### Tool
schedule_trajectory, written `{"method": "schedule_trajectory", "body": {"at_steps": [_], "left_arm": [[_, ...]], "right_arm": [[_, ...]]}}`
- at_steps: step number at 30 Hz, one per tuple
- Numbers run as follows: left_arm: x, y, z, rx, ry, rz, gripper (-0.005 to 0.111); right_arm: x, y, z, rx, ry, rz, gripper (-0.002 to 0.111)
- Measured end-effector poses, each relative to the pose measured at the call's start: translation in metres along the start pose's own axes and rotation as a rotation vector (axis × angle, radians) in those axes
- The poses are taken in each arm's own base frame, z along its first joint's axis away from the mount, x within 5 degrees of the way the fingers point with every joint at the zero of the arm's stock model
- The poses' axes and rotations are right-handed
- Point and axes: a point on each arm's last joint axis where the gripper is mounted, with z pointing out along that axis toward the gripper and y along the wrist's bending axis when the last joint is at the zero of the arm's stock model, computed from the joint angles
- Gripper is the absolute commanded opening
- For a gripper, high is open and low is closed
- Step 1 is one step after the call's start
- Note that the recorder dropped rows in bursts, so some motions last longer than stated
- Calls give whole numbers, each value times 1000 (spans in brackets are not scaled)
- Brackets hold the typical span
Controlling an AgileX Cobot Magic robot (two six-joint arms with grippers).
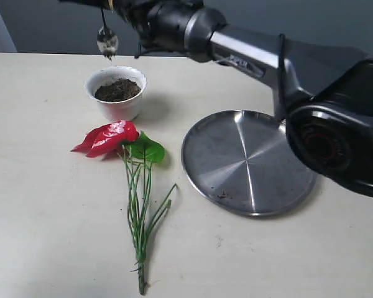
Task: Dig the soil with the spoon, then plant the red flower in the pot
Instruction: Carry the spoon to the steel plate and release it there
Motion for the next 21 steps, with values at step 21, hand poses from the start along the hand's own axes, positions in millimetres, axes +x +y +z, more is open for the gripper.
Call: {"method": "schedule_trajectory", "body": {"at_steps": [21], "left_arm": [[0, 0, 0, 0, 0, 0, 0]], "right_arm": [[-8, -102, -89, 251, 1077, 18, -1]]}}
